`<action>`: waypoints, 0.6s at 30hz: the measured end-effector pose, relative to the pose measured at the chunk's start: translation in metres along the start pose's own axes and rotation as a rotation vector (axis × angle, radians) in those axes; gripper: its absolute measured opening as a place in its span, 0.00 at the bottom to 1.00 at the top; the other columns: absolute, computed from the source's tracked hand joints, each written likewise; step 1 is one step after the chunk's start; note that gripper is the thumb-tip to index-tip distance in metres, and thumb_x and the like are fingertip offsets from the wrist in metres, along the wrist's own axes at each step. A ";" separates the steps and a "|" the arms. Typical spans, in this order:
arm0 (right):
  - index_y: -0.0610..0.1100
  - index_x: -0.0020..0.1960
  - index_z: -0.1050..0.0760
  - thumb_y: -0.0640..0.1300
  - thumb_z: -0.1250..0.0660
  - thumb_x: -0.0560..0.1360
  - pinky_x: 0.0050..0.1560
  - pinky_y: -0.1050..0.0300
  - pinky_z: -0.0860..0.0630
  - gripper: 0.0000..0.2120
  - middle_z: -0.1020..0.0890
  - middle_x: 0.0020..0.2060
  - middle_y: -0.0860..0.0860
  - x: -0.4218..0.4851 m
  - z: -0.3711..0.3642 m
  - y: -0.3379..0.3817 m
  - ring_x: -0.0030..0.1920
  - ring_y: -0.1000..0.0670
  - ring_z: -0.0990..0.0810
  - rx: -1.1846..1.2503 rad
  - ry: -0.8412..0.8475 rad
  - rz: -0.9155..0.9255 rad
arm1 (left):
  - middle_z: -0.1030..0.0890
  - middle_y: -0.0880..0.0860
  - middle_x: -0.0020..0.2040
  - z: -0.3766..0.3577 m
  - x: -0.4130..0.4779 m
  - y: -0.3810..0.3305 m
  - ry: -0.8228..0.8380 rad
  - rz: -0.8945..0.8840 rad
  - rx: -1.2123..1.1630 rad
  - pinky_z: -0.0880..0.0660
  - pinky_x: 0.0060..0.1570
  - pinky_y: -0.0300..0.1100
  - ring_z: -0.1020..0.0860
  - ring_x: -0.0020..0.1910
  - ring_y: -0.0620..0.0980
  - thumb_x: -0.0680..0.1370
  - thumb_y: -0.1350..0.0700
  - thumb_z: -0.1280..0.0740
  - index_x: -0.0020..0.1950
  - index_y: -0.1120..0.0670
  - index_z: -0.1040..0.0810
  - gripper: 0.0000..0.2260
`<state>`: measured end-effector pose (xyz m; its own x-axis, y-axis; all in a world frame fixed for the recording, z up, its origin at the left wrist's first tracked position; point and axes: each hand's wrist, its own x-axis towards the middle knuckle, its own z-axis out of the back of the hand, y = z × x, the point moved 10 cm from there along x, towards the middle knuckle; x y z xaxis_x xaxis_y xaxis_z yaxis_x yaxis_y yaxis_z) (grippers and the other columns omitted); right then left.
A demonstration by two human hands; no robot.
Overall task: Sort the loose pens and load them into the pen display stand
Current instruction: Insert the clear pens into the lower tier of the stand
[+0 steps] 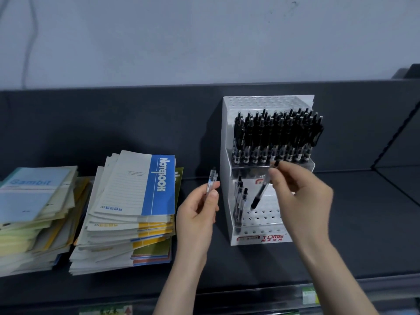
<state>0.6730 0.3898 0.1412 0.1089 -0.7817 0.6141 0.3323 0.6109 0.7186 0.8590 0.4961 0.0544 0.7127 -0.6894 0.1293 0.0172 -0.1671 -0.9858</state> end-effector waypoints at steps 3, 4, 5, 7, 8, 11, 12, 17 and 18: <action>0.40 0.52 0.18 0.40 0.29 0.74 0.44 0.73 0.27 0.08 0.18 0.42 0.54 -0.003 -0.013 -0.005 0.40 0.57 0.22 -0.002 -0.012 0.024 | 0.24 0.41 0.32 0.002 -0.001 0.003 -0.004 0.024 -0.003 0.32 0.31 0.34 0.29 0.34 0.40 0.80 0.55 0.36 0.56 0.42 0.20 0.10; 0.40 0.52 0.18 0.39 0.29 0.73 0.45 0.71 0.27 0.08 0.19 0.42 0.55 -0.003 -0.017 -0.005 0.39 0.57 0.22 -0.008 -0.011 0.037 | 0.24 0.42 0.32 0.003 -0.001 0.004 -0.010 0.029 -0.006 0.32 0.31 0.34 0.29 0.34 0.41 0.80 0.55 0.36 0.56 0.42 0.19 0.10; 0.39 0.51 0.18 0.39 0.29 0.73 0.45 0.68 0.26 0.08 0.19 0.41 0.56 -0.003 -0.020 -0.005 0.38 0.57 0.22 -0.017 -0.004 0.051 | 0.25 0.43 0.32 0.005 -0.001 0.005 -0.017 0.034 -0.012 0.32 0.30 0.34 0.30 0.33 0.42 0.80 0.55 0.36 0.57 0.43 0.19 0.10; 0.39 0.51 0.18 0.39 0.28 0.72 0.44 0.65 0.27 0.08 0.18 0.41 0.55 -0.004 -0.029 -0.006 0.38 0.54 0.21 -0.045 0.030 0.081 | 0.26 0.47 0.33 0.006 -0.001 0.005 -0.019 0.047 -0.032 0.33 0.29 0.34 0.31 0.32 0.42 0.81 0.56 0.38 0.58 0.45 0.19 0.11; 0.39 0.51 0.17 0.39 0.28 0.72 0.43 0.65 0.27 0.08 0.17 0.41 0.53 -0.005 -0.035 -0.007 0.38 0.54 0.21 -0.067 0.055 0.095 | 0.27 0.48 0.33 0.005 -0.002 0.005 -0.016 0.056 -0.046 0.33 0.28 0.33 0.31 0.31 0.42 0.81 0.56 0.38 0.57 0.46 0.19 0.11; 0.40 0.50 0.17 0.39 0.27 0.71 0.42 0.60 0.25 0.08 0.15 0.39 0.49 -0.011 -0.047 -0.014 0.37 0.51 0.20 -0.112 0.109 0.111 | 0.26 0.49 0.33 0.005 -0.002 0.007 -0.013 0.091 -0.086 0.35 0.26 0.32 0.32 0.29 0.41 0.82 0.59 0.40 0.56 0.48 0.19 0.12; 0.39 0.49 0.17 0.39 0.27 0.71 0.42 0.61 0.26 0.08 0.15 0.39 0.48 -0.013 -0.049 -0.017 0.37 0.51 0.19 -0.121 0.117 0.112 | 0.26 0.49 0.32 0.006 -0.002 0.007 -0.014 0.098 -0.092 0.35 0.26 0.33 0.32 0.28 0.41 0.82 0.59 0.40 0.56 0.48 0.19 0.12; 0.39 0.50 0.17 0.39 0.27 0.71 0.43 0.61 0.25 0.09 0.15 0.40 0.49 -0.017 -0.052 -0.026 0.38 0.54 0.20 -0.099 0.126 0.072 | 0.24 0.48 0.33 0.007 -0.002 0.006 -0.003 0.074 -0.044 0.34 0.27 0.35 0.30 0.29 0.43 0.81 0.61 0.40 0.52 0.52 0.21 0.09; 0.40 0.51 0.17 0.40 0.27 0.71 0.43 0.61 0.26 0.09 0.15 0.40 0.49 -0.017 -0.052 -0.028 0.38 0.53 0.20 -0.092 0.137 0.049 | 0.23 0.48 0.33 0.006 -0.002 0.006 -0.002 0.066 -0.033 0.33 0.27 0.35 0.29 0.30 0.43 0.81 0.61 0.40 0.52 0.53 0.21 0.08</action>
<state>0.7110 0.3790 0.0937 0.2517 -0.7651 0.5928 0.4074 0.6393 0.6522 0.8617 0.5008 0.0480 0.7126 -0.6986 0.0641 -0.0529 -0.1446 -0.9881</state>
